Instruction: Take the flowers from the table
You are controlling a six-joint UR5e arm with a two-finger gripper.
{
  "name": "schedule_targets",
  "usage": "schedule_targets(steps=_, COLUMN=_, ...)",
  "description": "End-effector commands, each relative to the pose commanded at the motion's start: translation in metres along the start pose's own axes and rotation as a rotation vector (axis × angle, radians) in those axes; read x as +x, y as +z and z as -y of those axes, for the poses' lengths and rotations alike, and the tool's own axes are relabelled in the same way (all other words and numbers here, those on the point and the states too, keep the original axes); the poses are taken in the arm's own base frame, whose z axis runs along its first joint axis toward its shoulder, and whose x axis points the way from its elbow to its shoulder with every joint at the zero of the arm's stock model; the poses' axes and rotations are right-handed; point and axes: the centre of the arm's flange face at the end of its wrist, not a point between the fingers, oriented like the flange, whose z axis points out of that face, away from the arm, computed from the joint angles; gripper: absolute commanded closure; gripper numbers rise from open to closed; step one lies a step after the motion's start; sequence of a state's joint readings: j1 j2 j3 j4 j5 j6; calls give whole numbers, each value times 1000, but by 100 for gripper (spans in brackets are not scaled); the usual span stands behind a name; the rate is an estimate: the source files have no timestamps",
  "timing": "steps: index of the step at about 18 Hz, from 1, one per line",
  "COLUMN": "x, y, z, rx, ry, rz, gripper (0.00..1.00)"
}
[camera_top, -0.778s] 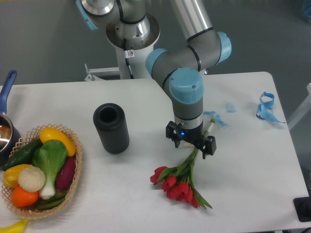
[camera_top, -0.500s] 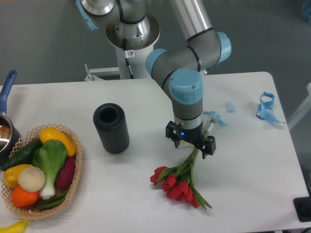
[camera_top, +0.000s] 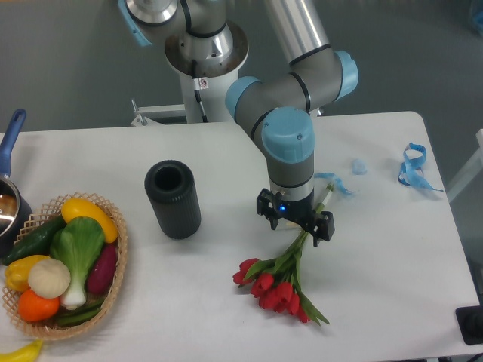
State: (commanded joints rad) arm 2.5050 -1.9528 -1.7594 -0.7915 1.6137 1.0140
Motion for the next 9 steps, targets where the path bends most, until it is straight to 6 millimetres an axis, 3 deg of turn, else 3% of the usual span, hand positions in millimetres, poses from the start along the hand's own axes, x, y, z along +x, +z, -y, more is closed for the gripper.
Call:
schedule_targets(steps=6, x=2, y=10, z=-2, rx=-3, ry=-1, rz=-4, gripper=0)
schedule_targets(steps=9, x=3, y=30, z=-1, rx=-12, ry=23, rz=-23, gripper=0)
